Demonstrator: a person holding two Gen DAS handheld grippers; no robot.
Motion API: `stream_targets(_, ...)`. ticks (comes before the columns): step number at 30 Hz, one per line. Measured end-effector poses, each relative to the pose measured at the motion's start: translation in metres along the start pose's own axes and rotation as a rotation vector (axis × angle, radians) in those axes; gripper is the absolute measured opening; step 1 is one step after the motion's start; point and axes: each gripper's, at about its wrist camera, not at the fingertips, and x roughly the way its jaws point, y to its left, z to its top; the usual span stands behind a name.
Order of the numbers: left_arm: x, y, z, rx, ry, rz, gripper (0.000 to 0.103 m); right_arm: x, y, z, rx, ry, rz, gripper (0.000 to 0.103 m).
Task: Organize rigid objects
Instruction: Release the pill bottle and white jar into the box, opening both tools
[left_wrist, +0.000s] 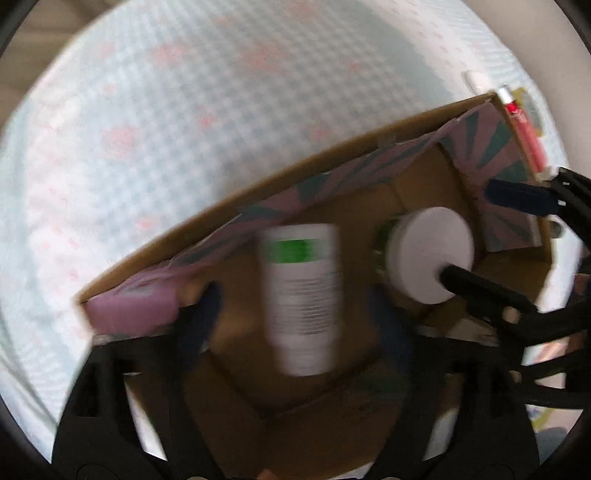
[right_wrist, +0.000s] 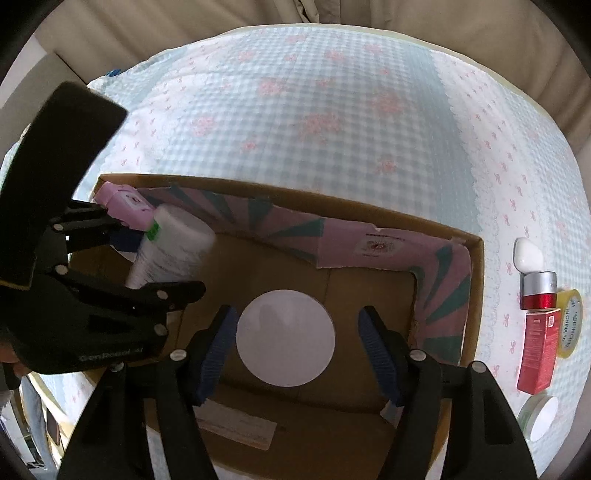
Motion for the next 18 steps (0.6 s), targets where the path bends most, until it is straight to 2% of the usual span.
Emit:
stream_targets(1, -0.001, 0.003, 0.000, 0.000, -0.004, 0.001, 0.103, 0.001, -0.001, -0.002, 0.002, 0.013, 0.002, 0.067)
stream_targets(2, -0.001, 0.008, 0.000, -0.012, -0.005, -0.015, 0.103, 0.001, -0.003, -0.002, 0.009, 0.018, 0.009, 0.075)
stream_targets(3, -0.001, 0.014, 0.001, -0.033, -0.002, -0.028, 0.103, 0.001, -0.006, -0.005, 0.021, 0.018, 0.017, 0.089)
stream_targets(5, -0.003, 0.022, 0.001, -0.057, -0.005, -0.034, 0.103, 0.001, -0.009, -0.012, 0.043, 0.017, 0.038, 0.100)
stream_targets(11, -0.016, 0.021, -0.005, -0.062, -0.036, -0.017, 0.103, -0.002, -0.006, -0.024, 0.058, 0.017, 0.049, 0.101)
stream_targets(18, -0.053, 0.022, -0.028, -0.119, -0.099, -0.015, 0.103, -0.024, 0.006, -0.032, 0.051, -0.008, 0.031, 0.101)
